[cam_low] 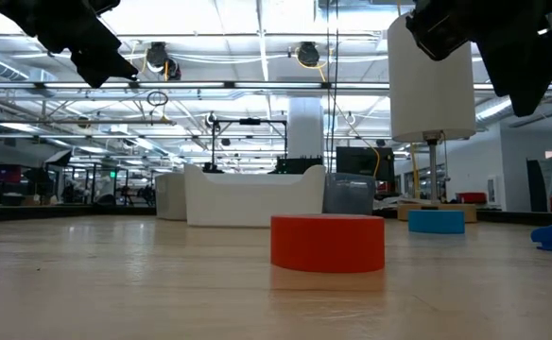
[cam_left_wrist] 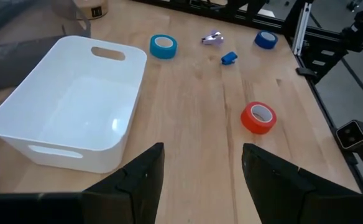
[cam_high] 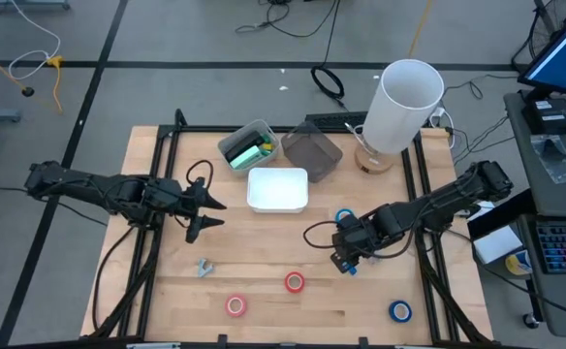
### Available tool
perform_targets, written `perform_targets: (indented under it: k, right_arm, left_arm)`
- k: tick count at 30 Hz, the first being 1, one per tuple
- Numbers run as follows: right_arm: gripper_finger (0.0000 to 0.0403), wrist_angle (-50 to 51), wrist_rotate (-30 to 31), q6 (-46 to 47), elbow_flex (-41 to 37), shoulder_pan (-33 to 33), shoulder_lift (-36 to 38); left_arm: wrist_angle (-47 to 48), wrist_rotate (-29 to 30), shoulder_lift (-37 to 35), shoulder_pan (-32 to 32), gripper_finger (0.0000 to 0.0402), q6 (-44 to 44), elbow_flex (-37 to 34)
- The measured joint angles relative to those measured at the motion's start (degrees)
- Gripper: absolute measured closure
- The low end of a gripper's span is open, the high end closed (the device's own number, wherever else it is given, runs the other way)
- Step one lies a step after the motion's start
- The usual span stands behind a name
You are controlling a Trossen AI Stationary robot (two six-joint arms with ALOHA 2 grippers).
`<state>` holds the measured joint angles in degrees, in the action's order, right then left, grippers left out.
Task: Pick and place Stapler, Stapler remover, tape
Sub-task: Put the blue stapler into the gray bin
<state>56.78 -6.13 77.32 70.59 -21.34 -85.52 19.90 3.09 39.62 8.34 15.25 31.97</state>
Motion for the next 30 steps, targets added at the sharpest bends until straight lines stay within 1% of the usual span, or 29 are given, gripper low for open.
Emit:
perform_targets:
  k: [9,11,14,16,20,24,26,30]
  right_arm:
    - [0.0171,-0.5,0.0,1.6,-0.3,0.0,-0.7]
    - [0.0165,-2.4,-0.1,1.4,-1.6,0.0,-0.7]
    - [0.0158,-8.1,-0.3,1.7,-5.1,0.0,-0.7]
    - [0.0156,-10.5,-1.8,2.0,-7.7,0.3,-0.6]
    - [0.0157,-16.8,-8.2,3.1,-13.3,1.6,-0.5]
    - [0.0159,-23.9,-12.9,4.6,-18.2,2.7,-0.5]
    - [0.0159,-26.9,-13.7,5.4,-20.4,3.0,-0.5]
    - [0.0160,-32.1,-13.6,7.4,-22.8,3.0,-0.5]
  left_arm:
    - [0.0,1.0,0.0,0.0,0.0185,-0.1,0.0]
    - [0.0,1.5,0.0,0.0,0.0185,0.1,0.0]
    - [-0.1,1.8,0.0,0.0,0.0185,0.0,0.0]
    - [-0.1,1.9,0.0,0.0,0.0185,0.1,0.0]
    - [-0.2,2.1,0.0,0.0,0.0185,0.0,0.0]
    - [-0.2,2.6,0.0,0.0,0.0185,0.1,0.0]
    - [-0.2,2.6,0.0,0.0,0.0185,0.2,0.0]
    - [-0.2,2.6,0.0,0.0,0.0185,0.5,0.0]
